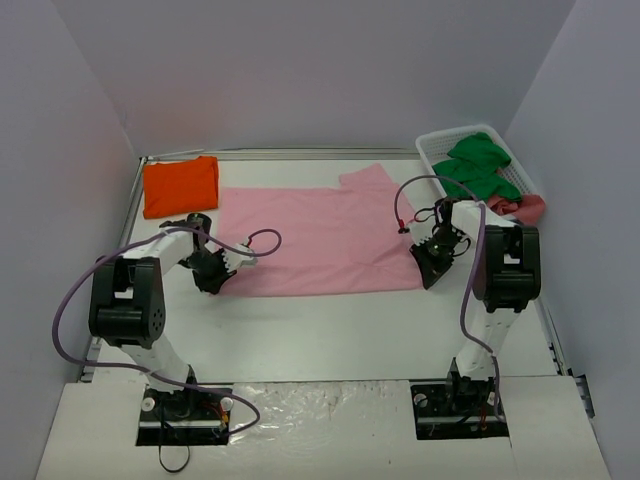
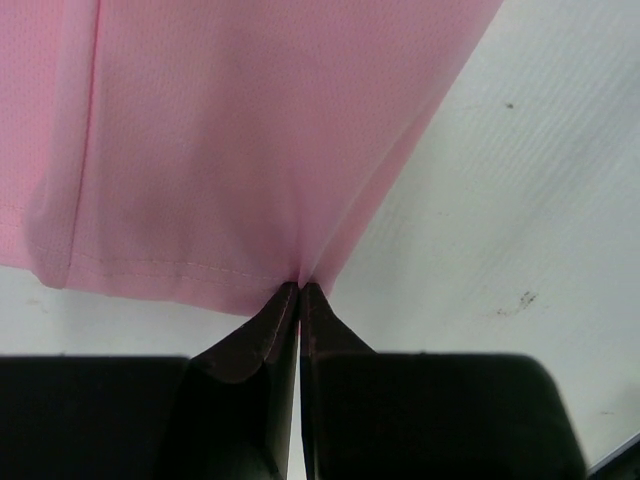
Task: Fold and stack the t-shirts
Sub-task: Fold the flattened tshirt in 1/3 of the way
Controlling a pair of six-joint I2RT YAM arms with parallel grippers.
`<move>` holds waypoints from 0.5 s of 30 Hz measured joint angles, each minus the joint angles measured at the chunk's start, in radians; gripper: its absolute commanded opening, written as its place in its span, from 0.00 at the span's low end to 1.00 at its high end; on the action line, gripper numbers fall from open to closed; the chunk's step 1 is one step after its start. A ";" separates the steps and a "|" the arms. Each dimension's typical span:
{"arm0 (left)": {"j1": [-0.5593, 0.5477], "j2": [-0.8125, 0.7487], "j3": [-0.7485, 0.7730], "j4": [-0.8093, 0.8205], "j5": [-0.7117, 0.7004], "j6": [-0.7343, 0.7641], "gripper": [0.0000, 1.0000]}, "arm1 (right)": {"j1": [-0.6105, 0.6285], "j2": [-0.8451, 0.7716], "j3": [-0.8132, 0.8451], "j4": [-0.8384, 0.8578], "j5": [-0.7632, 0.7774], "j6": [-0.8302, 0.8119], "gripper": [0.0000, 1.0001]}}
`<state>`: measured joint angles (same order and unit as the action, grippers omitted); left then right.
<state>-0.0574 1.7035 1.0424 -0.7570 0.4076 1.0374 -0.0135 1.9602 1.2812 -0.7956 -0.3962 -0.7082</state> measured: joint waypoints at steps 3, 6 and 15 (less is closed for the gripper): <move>0.000 -0.011 -0.013 -0.022 0.010 0.025 0.02 | 0.000 -0.006 -0.009 0.000 0.003 0.000 0.01; 0.000 -0.022 -0.026 -0.053 0.020 0.049 0.02 | 0.000 -0.011 -0.017 0.001 0.004 0.000 0.01; 0.000 -0.058 -0.106 -0.227 0.045 0.086 0.02 | 0.000 -0.072 -0.096 -0.006 0.016 -0.008 0.01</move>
<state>-0.0574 1.6451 0.9363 -0.9840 0.4526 1.1233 -0.0135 1.8885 1.1851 -0.8021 -0.3798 -0.7162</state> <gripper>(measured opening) 0.030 0.016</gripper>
